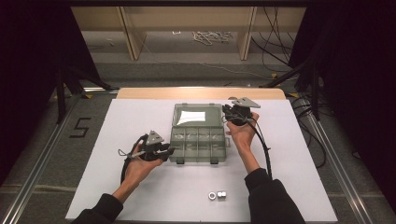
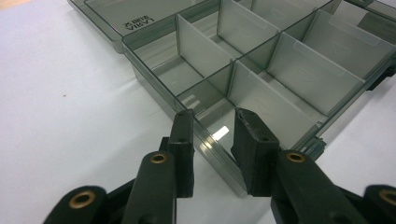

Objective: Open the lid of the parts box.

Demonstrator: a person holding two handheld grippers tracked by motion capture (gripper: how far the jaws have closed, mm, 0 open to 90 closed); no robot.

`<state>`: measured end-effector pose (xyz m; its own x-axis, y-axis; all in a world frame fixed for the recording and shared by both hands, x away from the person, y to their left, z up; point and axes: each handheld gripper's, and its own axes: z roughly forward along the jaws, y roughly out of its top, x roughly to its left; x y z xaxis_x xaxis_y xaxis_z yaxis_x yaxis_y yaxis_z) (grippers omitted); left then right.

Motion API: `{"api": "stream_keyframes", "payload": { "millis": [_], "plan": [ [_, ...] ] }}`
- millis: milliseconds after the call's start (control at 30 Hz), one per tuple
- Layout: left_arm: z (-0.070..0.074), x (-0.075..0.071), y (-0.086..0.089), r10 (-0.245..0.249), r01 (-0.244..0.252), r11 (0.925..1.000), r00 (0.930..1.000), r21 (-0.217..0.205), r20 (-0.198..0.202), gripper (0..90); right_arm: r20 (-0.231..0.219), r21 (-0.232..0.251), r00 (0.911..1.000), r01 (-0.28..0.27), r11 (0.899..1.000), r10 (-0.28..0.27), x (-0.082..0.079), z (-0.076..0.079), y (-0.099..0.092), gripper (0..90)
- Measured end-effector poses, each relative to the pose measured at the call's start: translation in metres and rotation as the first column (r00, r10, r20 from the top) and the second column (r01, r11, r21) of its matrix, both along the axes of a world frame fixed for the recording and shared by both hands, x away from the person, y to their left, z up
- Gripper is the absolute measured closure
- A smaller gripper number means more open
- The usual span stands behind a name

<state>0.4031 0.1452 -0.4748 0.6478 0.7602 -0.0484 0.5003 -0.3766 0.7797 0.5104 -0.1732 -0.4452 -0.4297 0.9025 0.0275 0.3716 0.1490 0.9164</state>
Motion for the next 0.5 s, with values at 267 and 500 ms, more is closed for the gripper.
{"api": "stream_keyframes", "payload": {
  "millis": [267,500],
  "plan": [
    [0.000,0.000,0.000,0.003,-0.003,1.0000,1.0000,-0.001,0.002,68.7,0.007,0.032,0.9999,-0.016,0.999,0.015,-0.012,0.014,0.000,57.3],
    [0.002,0.001,0.002,-0.018,0.018,0.9993,0.9998,0.032,-0.006,67.5,0.019,0.060,0.9995,-0.027,0.998,0.026,-0.030,0.025,0.001,43.6]
  ]
}}
